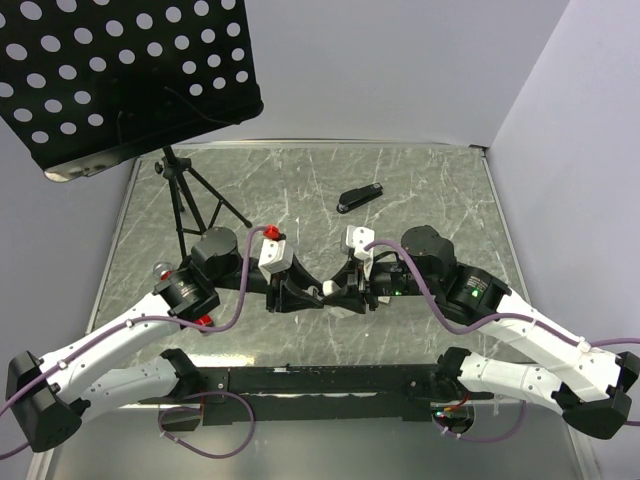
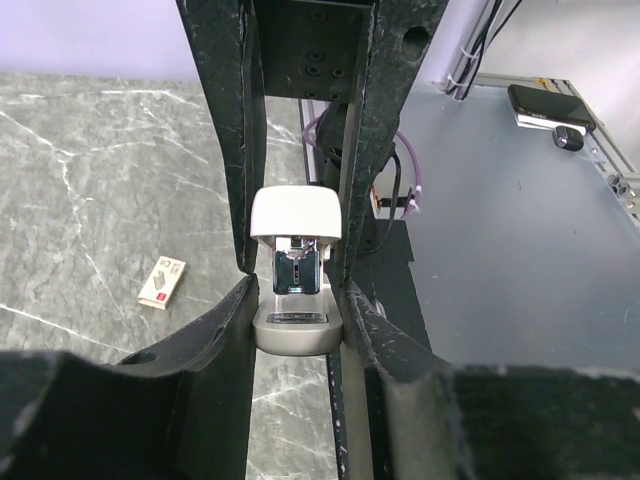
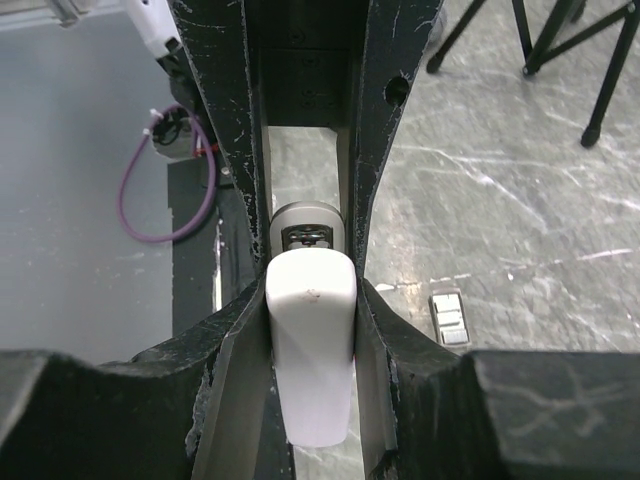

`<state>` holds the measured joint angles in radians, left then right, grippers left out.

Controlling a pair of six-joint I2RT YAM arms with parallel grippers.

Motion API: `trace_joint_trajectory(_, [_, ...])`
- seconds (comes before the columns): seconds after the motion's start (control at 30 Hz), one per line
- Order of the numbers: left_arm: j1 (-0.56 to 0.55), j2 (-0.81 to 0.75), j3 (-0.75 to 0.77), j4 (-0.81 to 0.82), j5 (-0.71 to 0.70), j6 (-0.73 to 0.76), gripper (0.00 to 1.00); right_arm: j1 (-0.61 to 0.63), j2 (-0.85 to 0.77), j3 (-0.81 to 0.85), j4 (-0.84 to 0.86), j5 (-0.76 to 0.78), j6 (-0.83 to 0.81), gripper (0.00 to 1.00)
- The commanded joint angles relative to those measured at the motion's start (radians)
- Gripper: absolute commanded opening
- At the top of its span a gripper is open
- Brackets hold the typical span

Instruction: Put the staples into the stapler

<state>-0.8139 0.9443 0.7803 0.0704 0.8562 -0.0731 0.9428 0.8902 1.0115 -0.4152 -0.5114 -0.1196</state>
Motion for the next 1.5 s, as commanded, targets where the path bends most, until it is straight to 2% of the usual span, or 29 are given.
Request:
trace_joint_trajectory(0.0, [-0.005, -0.027, -0.006, 0.057, -0.028, -0.013, 0.01, 0.005, -0.017, 0.015, 0.105, -0.061, 0.014, 0.40])
trace_joint_trajectory(0.2, [-0.005, -0.041, -0.015, 0.048, -0.028, -0.010, 0.01, 0.005, -0.002, 0.033, 0.096, -0.098, 0.023, 0.54])
trace_joint_trajectory(0.33, [-0.005, -0.056, -0.026, 0.060, -0.046, -0.010, 0.01, 0.005, 0.009, 0.053, 0.076, -0.110, 0.018, 0.54])
trace_joint_trajectory(0.53, [-0.007, -0.058, -0.021, 0.055, -0.045, 0.002, 0.01, 0.001, 0.023, 0.055, 0.073, -0.098, 0.021, 0.40])
trace_joint_trajectory(0.63, [-0.007, -0.061, -0.029, 0.051, -0.049, 0.003, 0.01, -0.001, 0.018, 0.053, 0.081, -0.090, 0.026, 0.19])
trace_joint_trajectory(0.67, [-0.007, -0.064, -0.033, 0.054, -0.063, 0.006, 0.01, -0.007, 0.013, 0.053, 0.082, -0.084, 0.028, 0.07])
trace_joint_trajectory(0.7, [-0.005, -0.076, -0.047, 0.058, -0.074, 0.006, 0.01, -0.013, 0.006, 0.047, 0.084, -0.076, 0.032, 0.02])
trace_joint_trajectory(0.77, [-0.001, -0.096, -0.070, 0.075, -0.112, -0.007, 0.01, -0.039, -0.019, 0.036, 0.105, -0.075, 0.043, 0.00])
trace_joint_trajectory(0.93, [0.042, -0.196, -0.196, 0.245, -0.187, -0.114, 0.01, -0.128, -0.103, -0.019, 0.190, -0.134, 0.115, 0.00])
trace_joint_trajectory(1.07, [0.078, -0.262, -0.289, 0.367, -0.269, -0.218, 0.01, -0.217, -0.178, -0.085, 0.364, -0.179, 0.219, 0.00])
trace_joint_trajectory(1.33, [0.081, -0.374, -0.522, 0.705, -0.518, -0.534, 0.01, -0.266, -0.292, -0.162, 0.648, -0.064, 0.353, 0.00])
trace_joint_trajectory(1.47, [0.078, -0.343, -0.614, 0.891, -0.543, -0.662, 0.01, -0.268, -0.312, -0.189, 0.806, 0.037, 0.411, 0.00])
